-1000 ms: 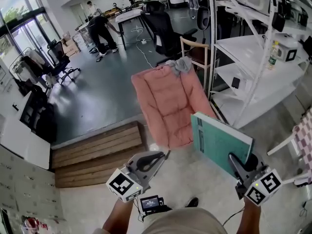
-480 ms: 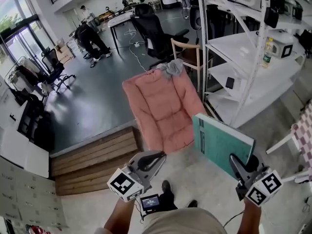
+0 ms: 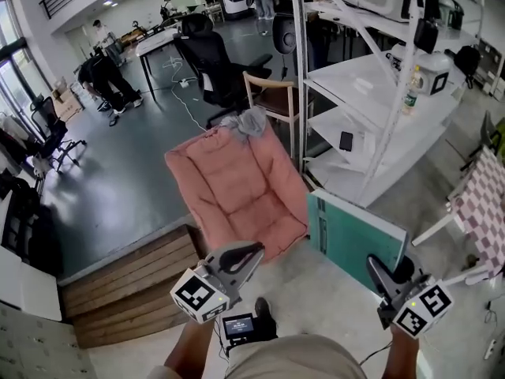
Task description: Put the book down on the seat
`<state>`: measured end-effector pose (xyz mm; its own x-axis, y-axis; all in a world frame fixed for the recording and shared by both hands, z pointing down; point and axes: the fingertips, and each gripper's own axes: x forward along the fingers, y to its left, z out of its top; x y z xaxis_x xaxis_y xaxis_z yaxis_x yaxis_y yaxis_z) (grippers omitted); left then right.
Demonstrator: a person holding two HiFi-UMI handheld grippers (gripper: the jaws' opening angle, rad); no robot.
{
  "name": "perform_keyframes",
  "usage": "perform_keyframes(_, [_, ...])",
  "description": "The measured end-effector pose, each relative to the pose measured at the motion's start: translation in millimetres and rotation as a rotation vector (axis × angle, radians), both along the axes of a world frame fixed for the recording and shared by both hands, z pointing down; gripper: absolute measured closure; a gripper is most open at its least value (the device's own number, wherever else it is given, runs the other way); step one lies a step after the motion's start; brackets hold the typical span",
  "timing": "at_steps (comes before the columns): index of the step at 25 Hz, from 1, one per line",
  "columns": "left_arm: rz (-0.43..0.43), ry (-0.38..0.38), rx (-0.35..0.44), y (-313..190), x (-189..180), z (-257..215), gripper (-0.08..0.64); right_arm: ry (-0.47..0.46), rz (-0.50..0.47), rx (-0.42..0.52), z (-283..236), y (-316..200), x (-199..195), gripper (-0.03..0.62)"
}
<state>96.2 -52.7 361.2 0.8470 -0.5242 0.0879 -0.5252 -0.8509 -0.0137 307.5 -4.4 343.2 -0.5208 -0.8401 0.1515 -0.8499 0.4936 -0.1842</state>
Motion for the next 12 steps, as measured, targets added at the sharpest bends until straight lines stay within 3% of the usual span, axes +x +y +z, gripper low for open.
perform_keyframes(12, [0.097, -0.005, -0.02, -97.9, -25.5, 10.1, 0.535, 0.01, 0.076, -0.022, 2.3, -81.1, -41.4, 0.439])
